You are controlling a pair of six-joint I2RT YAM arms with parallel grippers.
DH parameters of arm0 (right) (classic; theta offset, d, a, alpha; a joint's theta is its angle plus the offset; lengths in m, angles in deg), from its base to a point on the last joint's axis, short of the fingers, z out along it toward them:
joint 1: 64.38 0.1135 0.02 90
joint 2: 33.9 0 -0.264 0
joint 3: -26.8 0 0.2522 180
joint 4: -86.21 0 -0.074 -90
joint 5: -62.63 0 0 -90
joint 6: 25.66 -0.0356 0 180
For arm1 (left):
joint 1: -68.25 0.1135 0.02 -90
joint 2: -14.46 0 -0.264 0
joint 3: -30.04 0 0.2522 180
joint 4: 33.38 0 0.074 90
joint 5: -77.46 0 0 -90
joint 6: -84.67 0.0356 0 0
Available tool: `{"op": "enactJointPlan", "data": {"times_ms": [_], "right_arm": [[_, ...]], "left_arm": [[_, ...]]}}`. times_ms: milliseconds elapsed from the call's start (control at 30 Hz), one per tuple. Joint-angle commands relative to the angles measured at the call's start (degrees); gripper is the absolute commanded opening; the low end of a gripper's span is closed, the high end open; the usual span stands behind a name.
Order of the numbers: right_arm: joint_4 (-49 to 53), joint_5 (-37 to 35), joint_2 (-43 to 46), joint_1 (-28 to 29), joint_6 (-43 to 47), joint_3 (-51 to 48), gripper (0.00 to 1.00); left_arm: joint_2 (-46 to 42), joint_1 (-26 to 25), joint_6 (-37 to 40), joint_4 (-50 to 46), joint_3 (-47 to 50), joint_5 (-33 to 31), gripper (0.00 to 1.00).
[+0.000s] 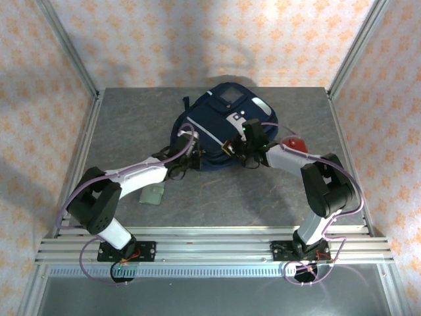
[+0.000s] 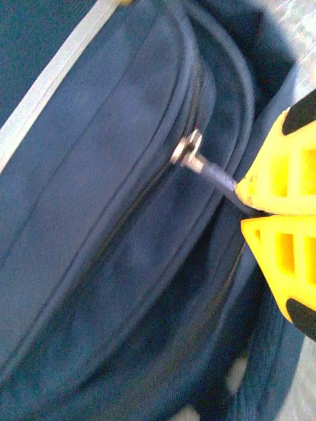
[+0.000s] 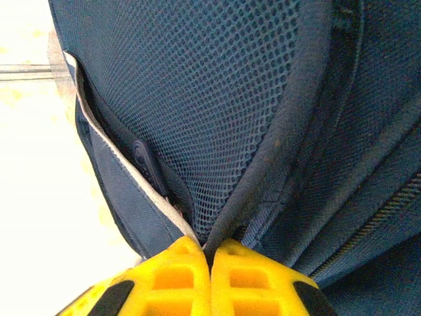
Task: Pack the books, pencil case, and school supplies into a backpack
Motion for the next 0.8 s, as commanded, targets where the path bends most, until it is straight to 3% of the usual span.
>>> {"op": "enactJointPlan", "data": {"times_ms": [0,133,367,433,500,600,767], "right_arm": [[-2.27,-3.93,0.74,-1.63,1.36,0.83,0.00],[-1.65,-4.83,0.53,-1.70,1.84,2.01,0.00],[1.38,-7.45,2.22,-2.24,4.33,4.03,0.01],[1.60,-7.32,2.50,-2.42,4.30,4.01,0.18],[0.72,-5.66,2.35,-2.34,3.55,3.61,0.30],[-1.19,-4.04,1.95,-1.27,1.63,1.99,0.38],[-4.58,-3.07,0.03,0.28,-0.56,0.60,0.39]], "left_arm": [[-2.04,4.81,-0.63,-1.68,2.63,-4.00,0.00],[-2.40,3.58,-1.63,0.11,3.03,1.31,0.00],[-2.03,-2.88,0.28,-0.15,1.08,0.58,0.00],[-2.55,-2.98,0.38,1.51,1.32,0.97,0.13],[-2.08,-2.99,0.48,2.32,1.05,1.52,0.19],[0.02,-3.06,0.70,2.21,0.37,2.81,0.20],[3.11,-3.24,0.05,4.33,1.16,4.62,0.20]]}}
